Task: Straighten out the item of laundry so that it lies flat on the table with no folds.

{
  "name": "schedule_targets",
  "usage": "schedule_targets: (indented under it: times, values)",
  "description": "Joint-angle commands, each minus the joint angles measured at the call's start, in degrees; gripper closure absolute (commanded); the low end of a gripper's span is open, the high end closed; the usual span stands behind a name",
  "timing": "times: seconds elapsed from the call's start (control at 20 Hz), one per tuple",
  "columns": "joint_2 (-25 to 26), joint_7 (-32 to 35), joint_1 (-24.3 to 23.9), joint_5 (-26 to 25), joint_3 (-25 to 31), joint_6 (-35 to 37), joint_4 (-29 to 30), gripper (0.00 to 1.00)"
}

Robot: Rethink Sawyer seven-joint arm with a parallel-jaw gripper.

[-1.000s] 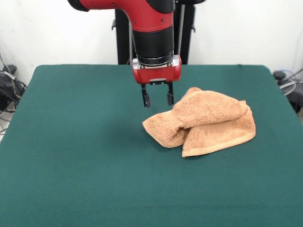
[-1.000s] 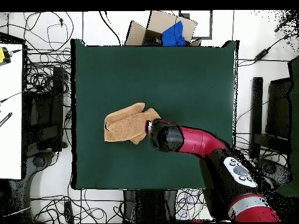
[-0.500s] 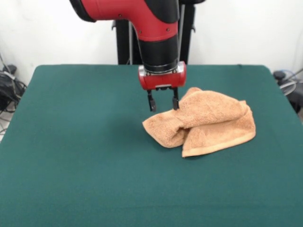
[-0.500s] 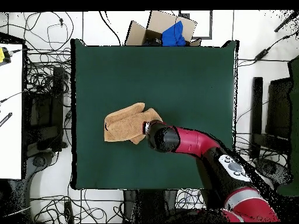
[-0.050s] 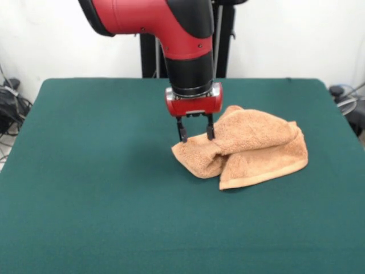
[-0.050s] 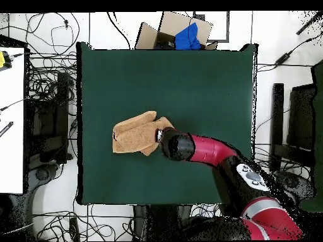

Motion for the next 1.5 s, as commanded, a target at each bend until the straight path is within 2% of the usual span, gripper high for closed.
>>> schedule_targets:
  times: [0.05, 0.35, 0.85, 1.0, 1.25, 1.5]
  values:
    - [2.38, 2.03, -0.14, -3.48, 2.39, -2.59, -5.72, 0.0]
    - [2.12, 3.03, 0.18, -2.94, 2.35, -2.49, -5.86, 0.0]
    - [0.56, 9.54, 5.12, 0.44, -0.31, -3.6, -3.86, 0.0]
    - [1.48, 8.24, 3.83, 0.59, 1.47, -2.97, -3.95, 0.0]
    - [1.8, 7.69, 3.76, 0.51, 1.44, -2.68, -4.8, 0.0]
    - [3.4, 6.19, 0.2, 1.77, 6.32, -1.6, -3.71, 0.0]
